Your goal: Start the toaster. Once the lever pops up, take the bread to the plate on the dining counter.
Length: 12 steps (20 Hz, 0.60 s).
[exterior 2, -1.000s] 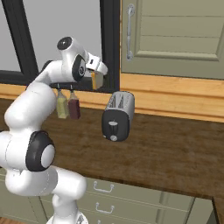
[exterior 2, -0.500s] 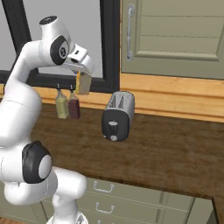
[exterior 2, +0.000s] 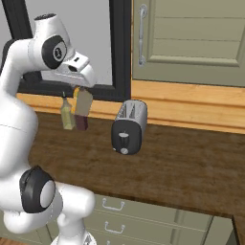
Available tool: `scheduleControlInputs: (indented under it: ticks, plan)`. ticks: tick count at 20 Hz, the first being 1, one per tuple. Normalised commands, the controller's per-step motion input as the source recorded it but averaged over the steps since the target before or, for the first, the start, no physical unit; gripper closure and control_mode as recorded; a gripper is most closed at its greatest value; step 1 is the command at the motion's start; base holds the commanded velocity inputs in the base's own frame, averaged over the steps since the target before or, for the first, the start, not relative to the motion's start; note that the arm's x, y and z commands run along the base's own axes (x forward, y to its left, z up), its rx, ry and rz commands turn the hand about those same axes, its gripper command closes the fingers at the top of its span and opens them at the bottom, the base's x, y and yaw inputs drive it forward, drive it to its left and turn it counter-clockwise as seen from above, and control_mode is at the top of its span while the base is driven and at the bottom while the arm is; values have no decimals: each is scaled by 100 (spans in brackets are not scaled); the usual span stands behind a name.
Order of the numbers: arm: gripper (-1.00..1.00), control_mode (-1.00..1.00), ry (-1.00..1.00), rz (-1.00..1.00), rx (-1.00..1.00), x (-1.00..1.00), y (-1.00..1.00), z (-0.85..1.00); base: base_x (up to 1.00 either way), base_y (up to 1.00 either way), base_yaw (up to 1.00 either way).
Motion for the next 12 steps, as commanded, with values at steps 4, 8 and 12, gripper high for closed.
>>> scheduleControlInputs:
  ticks: [4, 8, 12]
  plan:
    - [100, -100, 12, 0, 0, -59, 0, -10, 0, 0, 0]
    - [100, -100, 9, 0, 0, -74, 0, -14, 0, 0, 0]
    - [100, 100, 0, 0, 0, 0, 0, 0, -100, 3, 0]
